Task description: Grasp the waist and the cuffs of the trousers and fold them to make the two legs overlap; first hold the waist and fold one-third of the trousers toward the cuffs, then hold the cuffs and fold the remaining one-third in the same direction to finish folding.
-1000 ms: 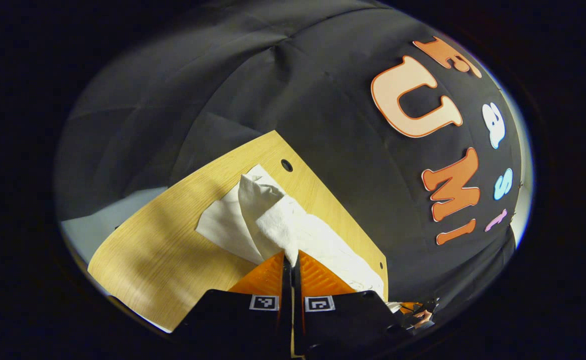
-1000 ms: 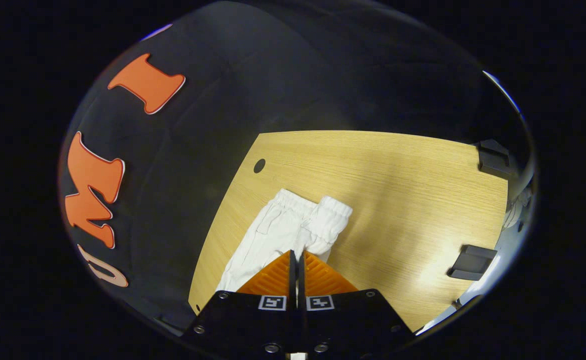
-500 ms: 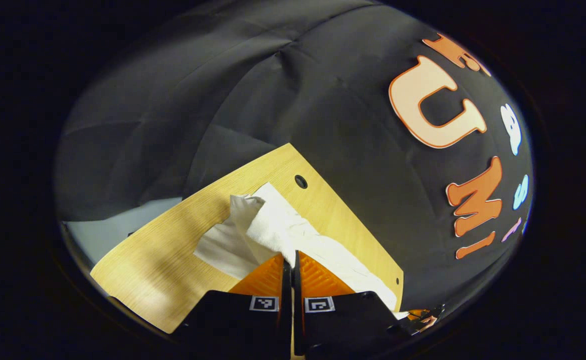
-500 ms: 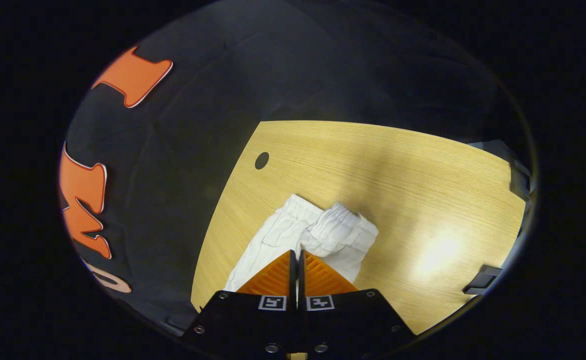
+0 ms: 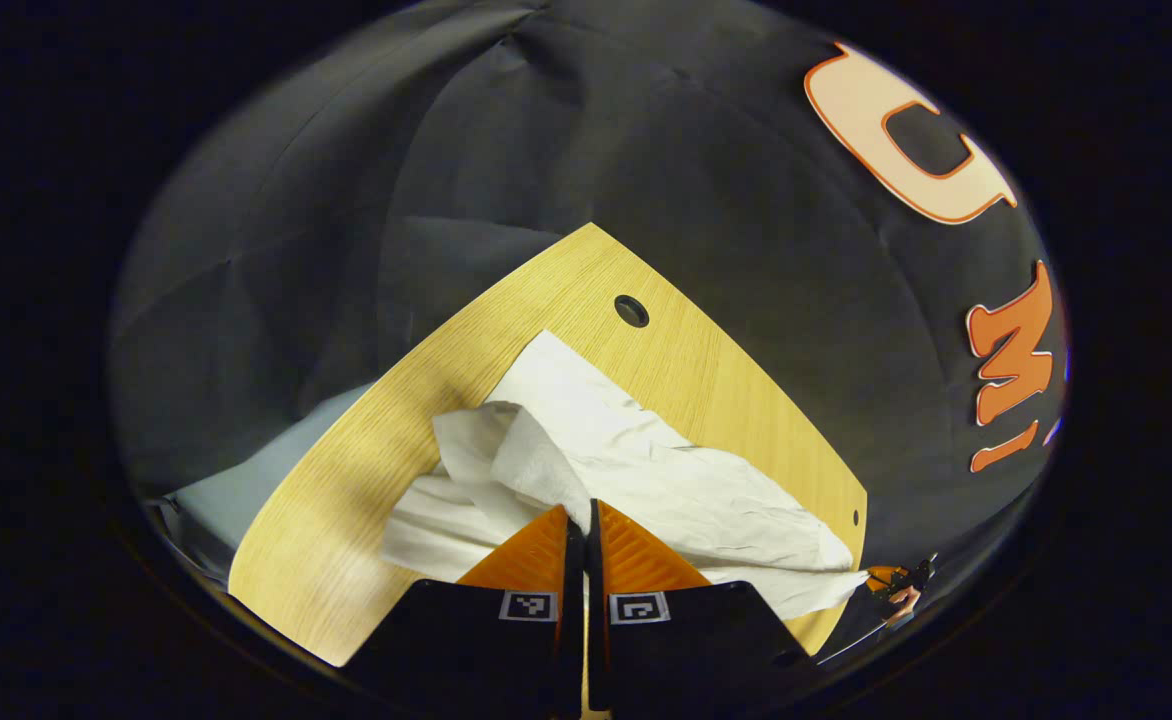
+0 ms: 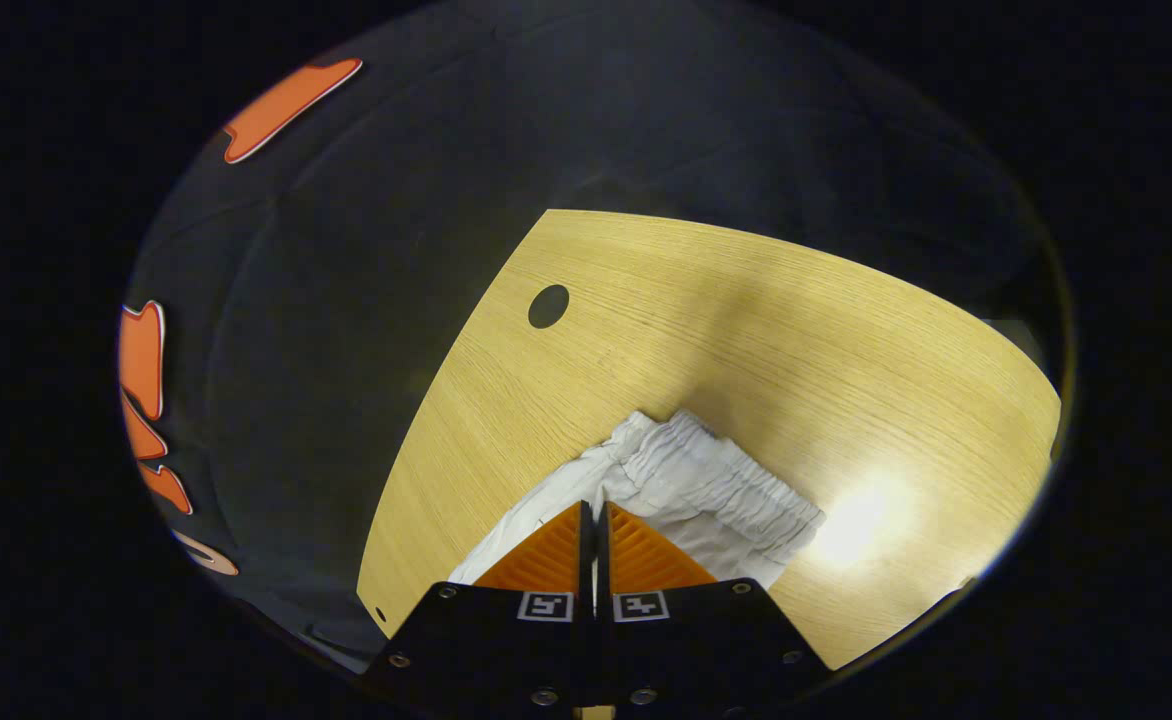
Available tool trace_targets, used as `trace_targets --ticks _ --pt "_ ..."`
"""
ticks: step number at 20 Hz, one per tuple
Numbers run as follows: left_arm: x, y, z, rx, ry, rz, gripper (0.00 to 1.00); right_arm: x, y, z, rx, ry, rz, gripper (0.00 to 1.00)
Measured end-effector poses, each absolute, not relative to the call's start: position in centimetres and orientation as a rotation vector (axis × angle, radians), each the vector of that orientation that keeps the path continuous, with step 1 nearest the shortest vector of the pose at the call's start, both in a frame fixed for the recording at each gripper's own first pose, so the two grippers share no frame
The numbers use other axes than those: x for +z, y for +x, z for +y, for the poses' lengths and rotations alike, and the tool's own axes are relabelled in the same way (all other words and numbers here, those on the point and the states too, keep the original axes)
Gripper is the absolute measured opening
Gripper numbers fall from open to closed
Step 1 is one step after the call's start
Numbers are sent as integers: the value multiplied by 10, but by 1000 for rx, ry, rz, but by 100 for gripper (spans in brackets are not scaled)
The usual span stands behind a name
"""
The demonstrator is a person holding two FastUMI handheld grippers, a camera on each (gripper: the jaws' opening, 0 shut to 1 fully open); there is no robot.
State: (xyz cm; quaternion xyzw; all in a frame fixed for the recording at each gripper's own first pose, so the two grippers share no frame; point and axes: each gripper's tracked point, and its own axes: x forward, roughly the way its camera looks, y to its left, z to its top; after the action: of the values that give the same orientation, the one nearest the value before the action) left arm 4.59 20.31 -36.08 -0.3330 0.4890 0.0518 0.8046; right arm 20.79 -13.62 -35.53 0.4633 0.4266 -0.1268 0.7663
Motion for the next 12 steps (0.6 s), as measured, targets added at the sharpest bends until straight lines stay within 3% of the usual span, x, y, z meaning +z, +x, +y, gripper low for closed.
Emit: trace_targets --ticks 8,12 --pt "-413 79 220 239 -710 1147 7 -390 252 -139 -283 987 980 0" --pt "-409 79 221 240 -648 1164 18 -385 258 -145 -280 977 954 1"
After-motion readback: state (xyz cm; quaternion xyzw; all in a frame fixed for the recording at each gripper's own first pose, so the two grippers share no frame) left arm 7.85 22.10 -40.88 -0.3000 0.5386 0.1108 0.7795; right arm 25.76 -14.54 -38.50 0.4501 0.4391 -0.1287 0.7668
